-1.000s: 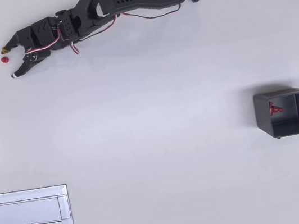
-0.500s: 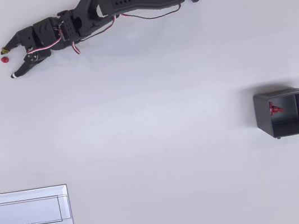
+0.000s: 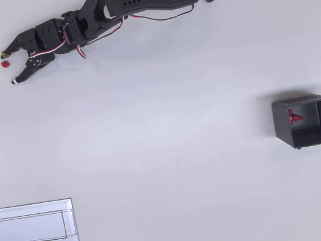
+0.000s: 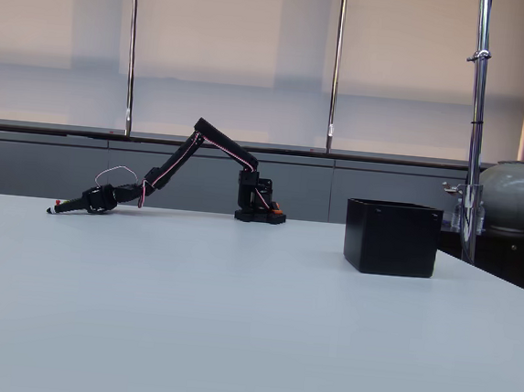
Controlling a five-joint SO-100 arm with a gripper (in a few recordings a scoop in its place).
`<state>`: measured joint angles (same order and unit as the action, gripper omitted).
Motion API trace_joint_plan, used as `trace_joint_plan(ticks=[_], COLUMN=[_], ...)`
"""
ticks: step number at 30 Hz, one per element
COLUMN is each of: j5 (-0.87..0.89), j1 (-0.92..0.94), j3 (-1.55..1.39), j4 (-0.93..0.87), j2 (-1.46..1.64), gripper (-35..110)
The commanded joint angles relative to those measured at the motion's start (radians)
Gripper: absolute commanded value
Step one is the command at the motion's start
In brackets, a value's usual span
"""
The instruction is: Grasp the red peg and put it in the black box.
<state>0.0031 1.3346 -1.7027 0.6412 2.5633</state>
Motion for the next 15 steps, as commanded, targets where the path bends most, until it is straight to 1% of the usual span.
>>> trace_joint_plan(ticks=[1,4,9,15], j5=[-0.002,-0.009,-0.017,-0.023], j1=[-0.003,-0.003,-0.003,-0.002], j3=[-0.037,-0.038,-0.038,-0.037], j4=[0.015,0.015,0.017,0.020], j2=[0.026,0.028,0.028,0.028], gripper=[17,12,10,3])
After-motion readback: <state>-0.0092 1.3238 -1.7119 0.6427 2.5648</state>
